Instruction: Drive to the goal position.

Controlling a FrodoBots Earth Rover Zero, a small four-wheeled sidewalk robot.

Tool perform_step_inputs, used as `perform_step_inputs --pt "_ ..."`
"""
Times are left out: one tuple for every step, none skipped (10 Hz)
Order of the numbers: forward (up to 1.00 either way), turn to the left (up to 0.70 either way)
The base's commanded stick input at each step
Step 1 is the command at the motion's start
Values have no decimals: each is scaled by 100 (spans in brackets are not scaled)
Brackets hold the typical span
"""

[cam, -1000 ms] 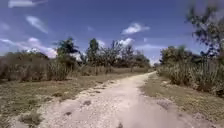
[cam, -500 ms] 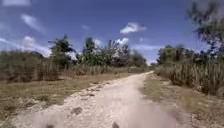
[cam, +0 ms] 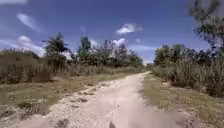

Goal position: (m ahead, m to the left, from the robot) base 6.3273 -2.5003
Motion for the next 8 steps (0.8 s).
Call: perform_step_inputs --pt "70 0" --pt "70 0" --pt "70 0" --pt "70 0" --pt "70 -7" --pt "70 -23" --pt "70 0" --pt "70 0"
